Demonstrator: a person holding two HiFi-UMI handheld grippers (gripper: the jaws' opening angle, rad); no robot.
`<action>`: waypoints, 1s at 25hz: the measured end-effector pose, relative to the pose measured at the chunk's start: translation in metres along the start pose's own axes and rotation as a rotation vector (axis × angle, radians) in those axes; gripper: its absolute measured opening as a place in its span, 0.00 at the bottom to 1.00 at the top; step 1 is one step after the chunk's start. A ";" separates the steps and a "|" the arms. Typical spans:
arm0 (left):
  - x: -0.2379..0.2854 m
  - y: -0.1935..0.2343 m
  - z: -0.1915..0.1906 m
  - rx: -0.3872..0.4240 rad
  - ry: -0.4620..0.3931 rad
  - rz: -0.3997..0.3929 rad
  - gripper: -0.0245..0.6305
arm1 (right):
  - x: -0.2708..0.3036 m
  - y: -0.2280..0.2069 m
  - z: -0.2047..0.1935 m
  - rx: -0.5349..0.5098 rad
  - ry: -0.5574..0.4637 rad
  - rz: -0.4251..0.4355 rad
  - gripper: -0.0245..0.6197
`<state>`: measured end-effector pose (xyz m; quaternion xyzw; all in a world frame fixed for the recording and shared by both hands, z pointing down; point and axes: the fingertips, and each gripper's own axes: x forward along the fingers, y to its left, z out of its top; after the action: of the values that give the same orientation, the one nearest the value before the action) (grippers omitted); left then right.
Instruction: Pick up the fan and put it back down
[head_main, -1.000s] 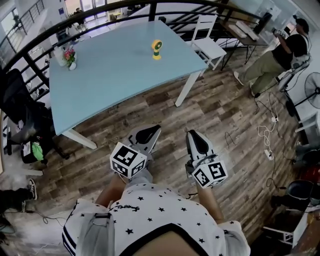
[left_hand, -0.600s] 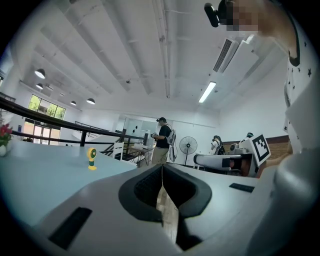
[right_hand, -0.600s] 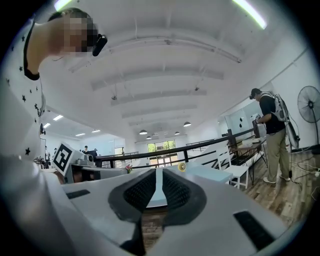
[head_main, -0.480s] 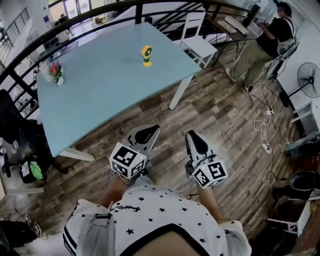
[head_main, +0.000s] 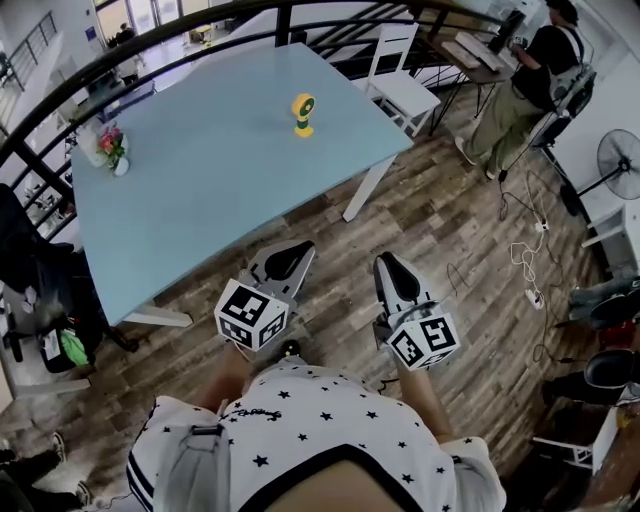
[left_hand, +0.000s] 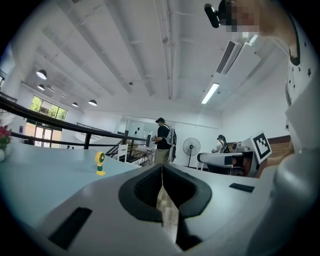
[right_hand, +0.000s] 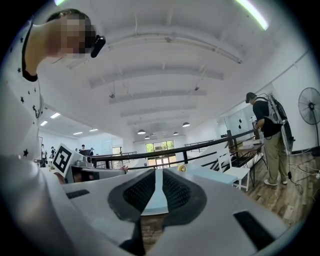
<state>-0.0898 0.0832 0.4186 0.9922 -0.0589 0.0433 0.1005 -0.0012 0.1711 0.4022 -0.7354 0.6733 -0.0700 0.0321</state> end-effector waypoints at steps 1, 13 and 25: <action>-0.001 0.003 -0.002 -0.005 0.002 0.005 0.08 | 0.002 0.000 0.000 -0.003 0.001 0.001 0.10; 0.005 0.036 -0.005 -0.005 0.009 0.124 0.08 | 0.049 -0.020 -0.004 0.015 -0.002 0.099 0.10; 0.040 0.103 0.017 0.003 -0.001 0.333 0.08 | 0.152 -0.052 0.002 0.057 0.009 0.304 0.11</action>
<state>-0.0619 -0.0246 0.4256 0.9689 -0.2226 0.0588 0.0904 0.0630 0.0241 0.4169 -0.6234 0.7748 -0.0869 0.0600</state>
